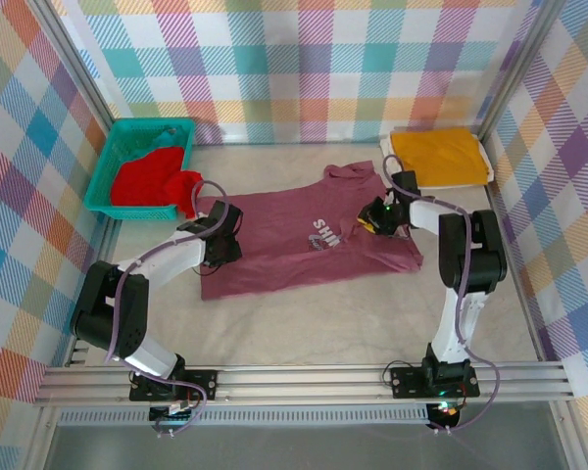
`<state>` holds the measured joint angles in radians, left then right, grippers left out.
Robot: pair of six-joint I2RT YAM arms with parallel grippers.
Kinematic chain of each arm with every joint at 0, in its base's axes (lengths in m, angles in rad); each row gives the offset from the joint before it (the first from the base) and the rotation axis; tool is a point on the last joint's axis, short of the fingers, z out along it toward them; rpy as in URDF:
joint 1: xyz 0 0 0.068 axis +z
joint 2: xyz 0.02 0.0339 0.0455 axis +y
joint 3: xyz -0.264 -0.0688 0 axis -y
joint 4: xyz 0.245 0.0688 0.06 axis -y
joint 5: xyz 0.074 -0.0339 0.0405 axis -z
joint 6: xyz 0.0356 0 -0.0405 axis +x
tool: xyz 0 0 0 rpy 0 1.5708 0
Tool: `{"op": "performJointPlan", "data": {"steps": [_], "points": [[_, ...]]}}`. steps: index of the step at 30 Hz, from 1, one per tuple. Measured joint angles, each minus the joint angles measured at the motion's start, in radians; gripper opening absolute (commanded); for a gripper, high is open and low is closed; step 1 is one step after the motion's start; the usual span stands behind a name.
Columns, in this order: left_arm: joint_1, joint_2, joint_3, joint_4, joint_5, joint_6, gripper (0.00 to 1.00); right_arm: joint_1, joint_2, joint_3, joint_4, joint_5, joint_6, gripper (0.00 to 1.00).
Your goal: Fold and stack the t-shirts
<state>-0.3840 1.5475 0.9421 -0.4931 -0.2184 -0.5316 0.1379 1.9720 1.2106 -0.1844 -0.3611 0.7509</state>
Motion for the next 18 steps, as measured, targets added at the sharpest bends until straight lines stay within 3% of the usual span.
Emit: {"op": "performJointPlan", "data": {"steps": [12, 18], "points": [[0.000, 0.000, -0.013, 0.030, -0.004, 0.000, 0.35, 0.006, 0.136, 0.141, 0.073, -0.013, 0.064, 0.29], [0.000, 0.000, -0.042, 0.044, -0.005, 0.000, 0.36, -0.004, 0.098, 0.085, 0.103, 0.003, 0.080, 0.32]]}}
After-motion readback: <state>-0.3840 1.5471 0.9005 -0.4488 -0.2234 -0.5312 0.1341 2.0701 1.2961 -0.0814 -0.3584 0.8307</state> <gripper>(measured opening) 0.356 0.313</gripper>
